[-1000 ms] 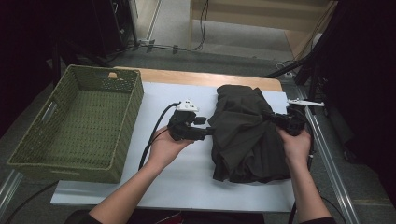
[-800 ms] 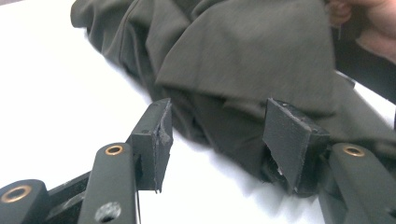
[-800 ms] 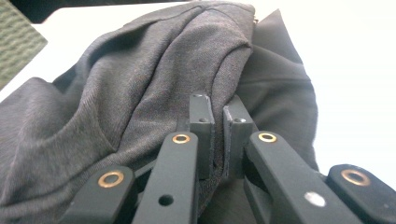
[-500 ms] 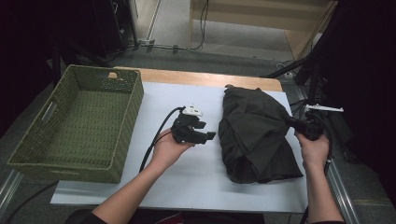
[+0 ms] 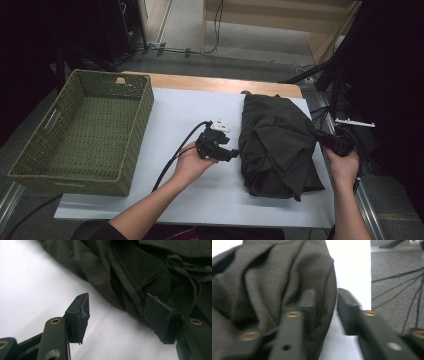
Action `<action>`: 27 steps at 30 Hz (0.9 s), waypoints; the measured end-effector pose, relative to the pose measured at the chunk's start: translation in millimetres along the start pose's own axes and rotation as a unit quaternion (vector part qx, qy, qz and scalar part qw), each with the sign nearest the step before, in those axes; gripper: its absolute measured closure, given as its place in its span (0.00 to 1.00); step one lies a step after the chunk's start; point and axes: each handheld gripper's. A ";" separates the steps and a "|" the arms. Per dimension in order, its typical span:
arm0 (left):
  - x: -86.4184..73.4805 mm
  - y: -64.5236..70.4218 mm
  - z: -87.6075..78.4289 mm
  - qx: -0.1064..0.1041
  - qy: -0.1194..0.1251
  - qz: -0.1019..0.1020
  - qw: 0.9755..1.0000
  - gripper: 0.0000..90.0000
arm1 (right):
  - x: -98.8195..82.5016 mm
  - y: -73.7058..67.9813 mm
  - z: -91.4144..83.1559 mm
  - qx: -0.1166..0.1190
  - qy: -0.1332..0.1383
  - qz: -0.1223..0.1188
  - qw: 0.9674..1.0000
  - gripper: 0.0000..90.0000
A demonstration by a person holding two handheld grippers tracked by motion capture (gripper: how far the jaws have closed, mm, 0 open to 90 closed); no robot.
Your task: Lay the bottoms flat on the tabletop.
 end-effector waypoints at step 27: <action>-1.8 18.4 38.0 -0.111 -0.034 -0.038 0.993 0.98 | -3.8 -115.7 -17.6 0.132 0.004 -0.136 0.982 0.34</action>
Point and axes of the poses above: each handheld gripper's, and its own axes: z roughly forward along the jaws, x roughly out of its top, y roughly to its right, and after that the axes turned 7 degrees about -z, right-handed
